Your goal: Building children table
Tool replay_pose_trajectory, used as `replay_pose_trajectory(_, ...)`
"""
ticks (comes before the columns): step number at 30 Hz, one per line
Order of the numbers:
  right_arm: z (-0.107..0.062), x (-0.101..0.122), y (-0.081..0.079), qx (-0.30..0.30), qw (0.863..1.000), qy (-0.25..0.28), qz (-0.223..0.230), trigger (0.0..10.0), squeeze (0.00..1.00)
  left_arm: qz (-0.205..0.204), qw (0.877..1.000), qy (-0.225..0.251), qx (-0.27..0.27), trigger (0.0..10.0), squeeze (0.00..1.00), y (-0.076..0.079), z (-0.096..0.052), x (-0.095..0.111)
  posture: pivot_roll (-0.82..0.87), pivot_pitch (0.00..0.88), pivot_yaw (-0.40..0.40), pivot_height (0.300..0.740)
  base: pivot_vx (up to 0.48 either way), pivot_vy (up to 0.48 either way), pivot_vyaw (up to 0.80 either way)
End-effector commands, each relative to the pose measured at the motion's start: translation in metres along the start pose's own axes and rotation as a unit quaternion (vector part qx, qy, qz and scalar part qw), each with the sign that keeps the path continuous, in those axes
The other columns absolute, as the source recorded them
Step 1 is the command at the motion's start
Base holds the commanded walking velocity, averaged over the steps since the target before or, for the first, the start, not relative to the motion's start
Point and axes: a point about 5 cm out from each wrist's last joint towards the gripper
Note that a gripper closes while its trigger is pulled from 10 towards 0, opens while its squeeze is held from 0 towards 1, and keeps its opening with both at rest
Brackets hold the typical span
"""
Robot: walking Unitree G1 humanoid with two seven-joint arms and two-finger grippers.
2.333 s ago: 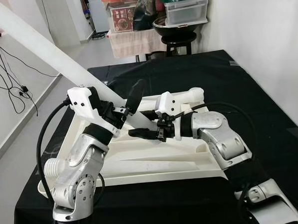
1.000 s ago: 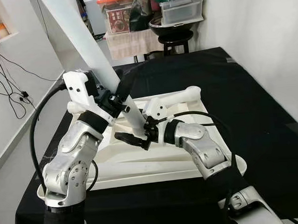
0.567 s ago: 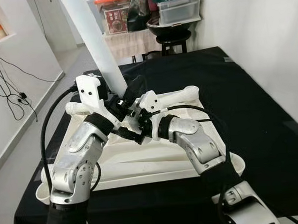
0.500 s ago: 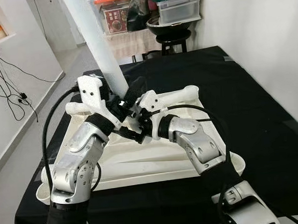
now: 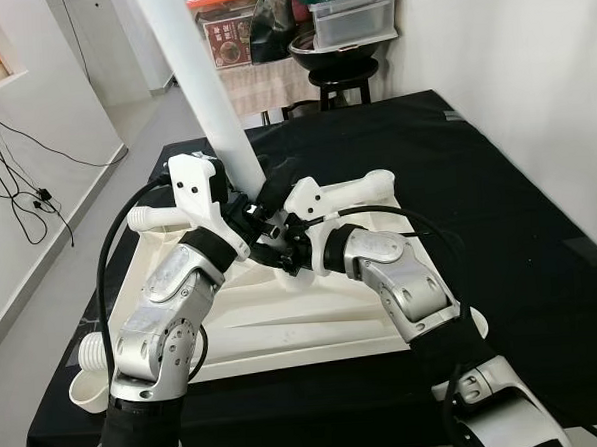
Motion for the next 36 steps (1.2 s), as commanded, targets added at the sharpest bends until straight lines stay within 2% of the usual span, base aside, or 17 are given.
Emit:
replay_pose_trajectory(1, 0.012, 0.005, -0.01, 0.019, 1.0, -0.007, -0.008, 0.0, 0.0, -0.006, 0.999, 0.012, -0.043, 0.0, 0.0, 0.016, 0.008, 0.002, -0.06, 0.0, 0.103, 0.74, 0.0, 0.0, 0.0)
replay_pose_trajectory(9, 0.011, -0.001, -0.007, 0.006, 1.0, -0.023, 0.001, 0.0, 0.0, -0.011, 0.998, 0.028, -0.052, 0.0, 0.0, 0.02, 0.01, 0.006, -0.07, 0.0, 0.104, 0.74, 0.0, 0.0, 0.0)
replay_pose_trajectory(11, 0.01, -0.001, -0.006, 0.002, 1.0, -0.024, 0.002, 0.0, 0.0, -0.017, 0.998, 0.035, -0.053, 0.0, 0.05, 0.02, 0.01, 0.007, -0.07, 0.0, 0.104, 0.74, 0.0, 0.0, 0.0)
replay_pose_trajectory(12, 0.01, -0.002, -0.005, -0.002, 1.0, -0.024, 0.004, 0.0, 0.0, -0.022, 0.998, 0.041, -0.049, 3.5, 1.0, 0.019, 0.009, 0.008, -0.07, 0.0, 0.104, 0.74, 0.0, 0.0, 0.0)
replay_pose_trajectory(13, 0.01, -0.003, -0.003, -0.012, 1.0, -0.024, 0.009, 0.0, 0.0, -0.021, 0.998, 0.045, -0.05, 10.0, 1.0, 0.017, 0.007, 0.01, -0.07, 0.0, 0.107, 0.74, 0.0, 0.0, 0.0)
replay_pose_trajectory(17, 0.008, -0.003, 0.001, -0.031, 0.999, -0.022, 0.017, 0.0, 0.0, -0.017, 0.998, 0.052, -0.031, 10.0, 1.0, 0.01, 0.004, 0.014, -0.07, 0.0, 0.108, 0.74, 0.0, 0.0, 0.0)
replay_pose_trajectory(20, 0.005, -0.003, 0.012, -0.067, 0.997, -0.016, 0.034, 0.0, 0.0, -0.007, 0.998, 0.063, -0.007, 10.0, 1.0, -0.005, -0.001, 0.024, -0.07, 0.0, 0.109, 0.74, 0.0, 0.0, 0.0)
replay_pose_trajectory(22, -0.002, -0.002, 0.031, -0.129, 0.989, -0.001, 0.068, 0.0, 0.0, 0.009, 0.996, 0.085, 0.028, 10.0, 1.0, -0.026, -0.011, 0.043, -0.07, 0.0, 0.108, 0.74, 0.0, 0.0, 0.0)
replay_pose_trajectory(25, -0.007, -0.001, 0.041, -0.161, 0.983, 0.009, 0.084, 0.0, 0.0, 0.015, 0.994, 0.099, 0.048, 10.0, 1.0, -0.037, -0.016, 0.053, -0.07, 0.0, 0.107, 0.74, 0.0, 0.0, 0.0)
replay_pose_trajectory(27, -0.018, 0.001, 0.059, -0.221, 0.967, 0.034, 0.122, 0.0, 0.0, 0.024, 0.986, 0.131, 0.101, 10.0, 1.0, -0.058, -0.03, 0.073, -0.06, 0.0, 0.102, 0.74, 0.0, 0.0, 0.0)
replay_pose_trajectory(28, -0.018, 0.001, 0.059, -0.221, 0.967, 0.034, 0.122, 0.0, 0.0, 0.024, 0.986, 0.131, 0.101, 10.0, 1.0, -0.058, -0.03, 0.073, -0.06, 0.0, 0.102, 0.74, 0.0, 0.0, 0.0)
replay_pose_trajectory(30, -0.026, 0.001, 0.068, -0.251, 0.953, 0.057, 0.161, 0.0, 0.0, 0.02, 0.978, 0.145, 0.15, 10.0, 1.0, -0.073, -0.041, 0.078, -0.06, 0.0, 0.094, 0.74, 0.0, 0.0, 0.0)
replay_pose_trajectory(32, -0.026, 0.001, 0.068, -0.251, 0.953, 0.057, 0.161, 0.0, 0.0, 0.02, 0.978, 0.145, 0.15, 10.0, 1.0, -0.073, -0.041, 0.078, -0.06, 0.0, 0.094, 0.74, 0.0, 0.0, 0.0)
replay_pose_trajectory(33, -0.028, 0.001, 0.07, -0.255, 0.949, 0.065, 0.172, 0.0, 0.0, 0.021, 0.974, 0.135, 0.178, 10.0, 1.0, -0.077, -0.045, 0.073, -0.07, 0.003, 0.09, 0.74, 0.0, 0.0, 0.0)
replay_pose_trajectory(34, -0.029, 0.003, 0.07, -0.257, 0.947, 0.077, 0.179, 0.9, 0.0, 0.019, 0.97, 0.109, 0.218, 10.0, 1.0, -0.08, -0.048, 0.057, -0.07, 0.008, 0.088, 0.74, 0.0, 0.0, 0.0)
replay_pose_trajectory(35, -0.029, 0.003, 0.07, -0.257, 0.947, 0.077, 0.179, 0.9, 0.0, 0.019, 0.97, 0.109, 0.218, 10.0, 1.0, -0.08, -0.048, 0.057, -0.07, 0.008, 0.088, 0.74, 0.0, 0.0, 0.0)
replay_pose_trajectory(36, -0.03, 0.007, 0.069, -0.256, 0.946, 0.091, 0.175, 10.0, 0.0, 0.038, 0.96, 0.051, 0.274, 10.0, 0.43, -0.082, -0.053, 0.032, -0.07, 0.012, 0.091, 0.74, 0.0, 0.0, 0.0)
Point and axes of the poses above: a point about 5 cm out from each wrist's last joint towards the gripper, its own z axis pointing out of the wrist towards the gripper, its own x axis along the axis of the wrist's last joint, y = z × x, and after that the axes turned 3 degrees about z, right-handed
